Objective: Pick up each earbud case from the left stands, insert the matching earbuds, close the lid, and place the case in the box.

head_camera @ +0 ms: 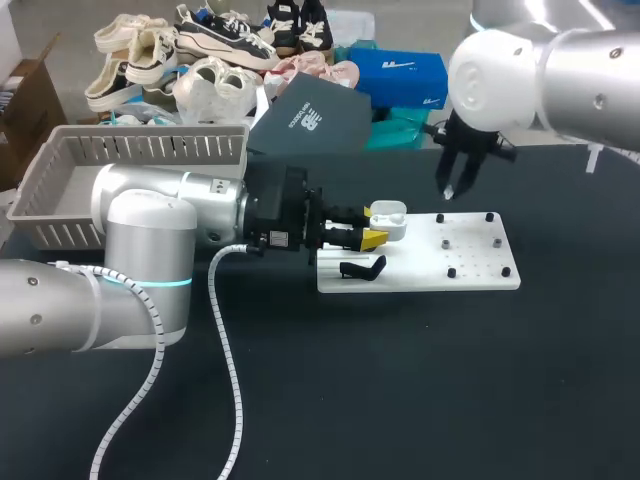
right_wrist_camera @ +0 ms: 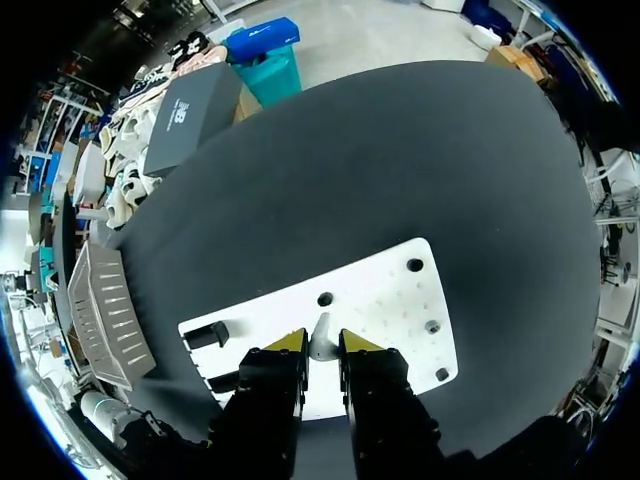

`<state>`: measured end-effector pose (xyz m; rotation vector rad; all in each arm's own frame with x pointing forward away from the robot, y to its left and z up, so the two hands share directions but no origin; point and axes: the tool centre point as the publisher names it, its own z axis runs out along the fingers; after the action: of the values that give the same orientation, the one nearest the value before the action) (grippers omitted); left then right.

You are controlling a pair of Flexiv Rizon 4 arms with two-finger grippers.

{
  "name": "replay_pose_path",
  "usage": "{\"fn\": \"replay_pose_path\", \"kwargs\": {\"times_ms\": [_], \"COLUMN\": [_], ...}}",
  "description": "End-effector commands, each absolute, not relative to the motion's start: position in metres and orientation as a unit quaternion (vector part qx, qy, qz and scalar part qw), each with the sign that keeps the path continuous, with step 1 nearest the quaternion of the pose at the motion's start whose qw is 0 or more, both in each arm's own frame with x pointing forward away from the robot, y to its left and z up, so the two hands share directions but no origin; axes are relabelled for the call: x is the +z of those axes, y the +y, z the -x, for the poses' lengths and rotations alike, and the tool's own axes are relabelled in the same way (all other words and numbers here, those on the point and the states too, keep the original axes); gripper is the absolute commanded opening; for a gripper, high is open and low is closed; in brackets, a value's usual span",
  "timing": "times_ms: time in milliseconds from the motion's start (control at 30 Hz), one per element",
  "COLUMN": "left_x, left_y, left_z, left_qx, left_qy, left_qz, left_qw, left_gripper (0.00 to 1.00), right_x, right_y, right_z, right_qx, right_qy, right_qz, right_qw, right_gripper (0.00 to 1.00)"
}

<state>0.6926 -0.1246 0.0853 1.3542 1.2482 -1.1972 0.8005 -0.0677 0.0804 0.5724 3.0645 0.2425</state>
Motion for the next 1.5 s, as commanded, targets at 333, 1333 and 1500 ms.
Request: {"fn": "replay_pose_path", "kwargs": {"times_ms": [333,1333,1500], "left_x": [0.085,0.085,0.085], "left_y": [-0.125,-0.125,-0.125], "left_z": [-0.693,-0.693,-0.693], "left_qx": [-0.486,-0.486,-0.486], "left_qy": [0.505,0.505,0.505], "left_qz": [-0.549,-0.549,-0.549], "left_qw": [0.456,0.456,0.456], "left_gripper": [0.0,0.0,0.0], "right_x": [0.182,0.188,0.185], "right_y": [-0.071,0.03,0.034], "right_z": [-0.741,-0.666,-0.665], "right_qx": [0.091,0.065,0.068], "right_qy": [0.994,0.979,0.982], "right_qz": [-0.049,0.173,0.159], "right_qw": [-0.043,-0.085,-0.073], "right_gripper": [0.0,0.0,0.0]}}
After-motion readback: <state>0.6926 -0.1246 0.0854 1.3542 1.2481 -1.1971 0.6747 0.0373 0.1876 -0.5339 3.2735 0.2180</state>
